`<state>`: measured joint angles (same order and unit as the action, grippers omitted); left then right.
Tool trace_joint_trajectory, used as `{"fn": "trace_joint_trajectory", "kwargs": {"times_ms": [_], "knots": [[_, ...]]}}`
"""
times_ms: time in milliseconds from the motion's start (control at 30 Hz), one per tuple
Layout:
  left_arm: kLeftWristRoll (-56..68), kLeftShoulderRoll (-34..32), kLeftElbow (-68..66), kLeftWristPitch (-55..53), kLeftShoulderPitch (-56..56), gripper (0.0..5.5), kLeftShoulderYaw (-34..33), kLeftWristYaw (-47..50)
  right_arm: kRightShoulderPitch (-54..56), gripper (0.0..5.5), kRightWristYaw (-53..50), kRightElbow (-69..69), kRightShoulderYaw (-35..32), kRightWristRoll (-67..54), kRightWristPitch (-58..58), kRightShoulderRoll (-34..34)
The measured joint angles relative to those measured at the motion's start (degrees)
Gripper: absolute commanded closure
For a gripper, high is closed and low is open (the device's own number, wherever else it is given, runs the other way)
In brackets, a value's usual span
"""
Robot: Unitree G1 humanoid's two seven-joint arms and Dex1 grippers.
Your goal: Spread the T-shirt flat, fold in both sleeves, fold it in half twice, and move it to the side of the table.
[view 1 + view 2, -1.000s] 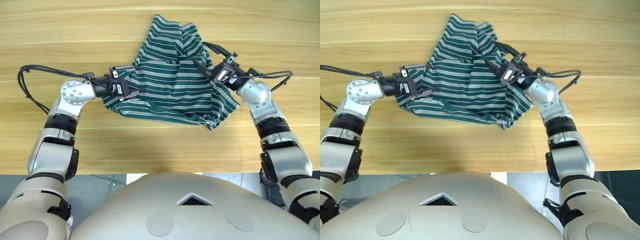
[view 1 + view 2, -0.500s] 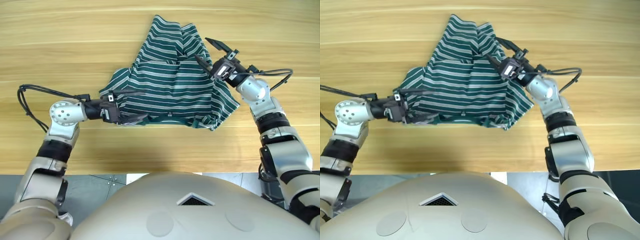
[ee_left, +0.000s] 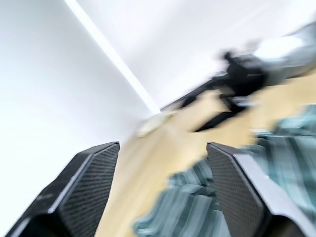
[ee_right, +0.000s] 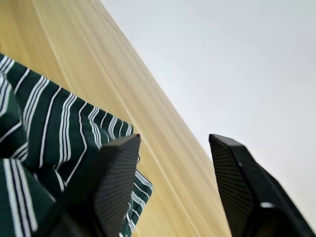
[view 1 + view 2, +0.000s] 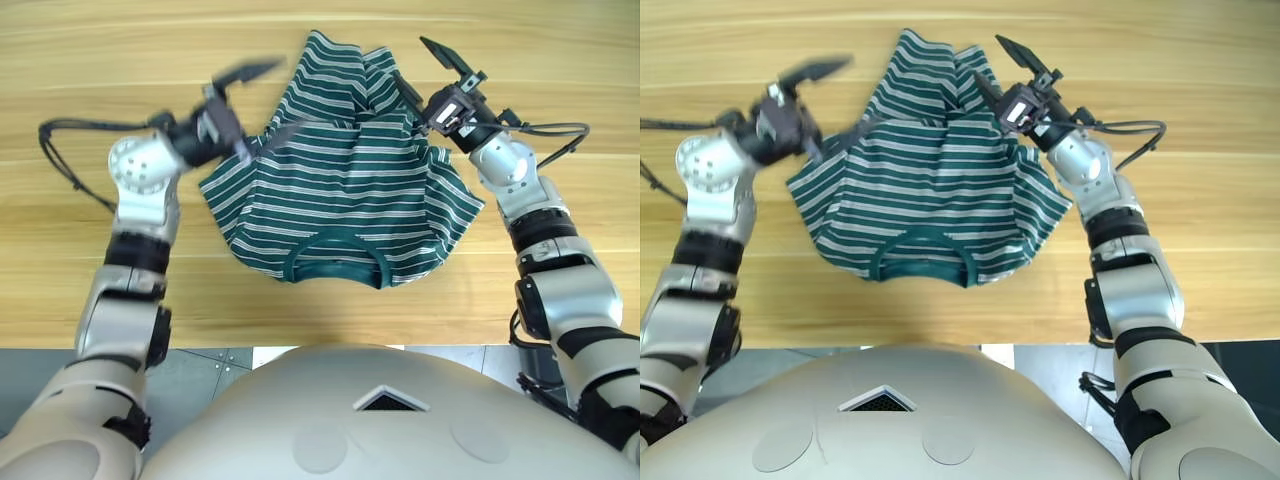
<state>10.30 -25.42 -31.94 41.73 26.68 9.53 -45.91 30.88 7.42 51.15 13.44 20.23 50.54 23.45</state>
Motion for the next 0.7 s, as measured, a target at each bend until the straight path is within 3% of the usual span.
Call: {"fn": "trace_joint_trajectory", "kwargs": {"times_ms": [100,200,467,700], "knots": [[-14.24,4.45,-14.89,-1.33,12.45,2.22,1.11,18.58,0.34,2.93,-1.53,1.08,-0.02,0.61,-0.26,-0.13],[-27.11,7.61,-27.72,-4.64,21.23,2.22,7.22,30.68,1.34,2.93,-3.12,1.41,-0.06,1.15,-0.25,-0.57],[-44.00,12.80,-43.08,-13.67,25.44,2.22,19.59,36.29,1.49,2.93,-4.94,1.95,-0.09,1.26,-0.13,-0.62],[-44.30,9.28,-43.57,-14.45,21.80,2.22,18.80,41.64,2.27,2.93,-5.61,1.93,0.04,1.68,0.12,-0.69]]}}
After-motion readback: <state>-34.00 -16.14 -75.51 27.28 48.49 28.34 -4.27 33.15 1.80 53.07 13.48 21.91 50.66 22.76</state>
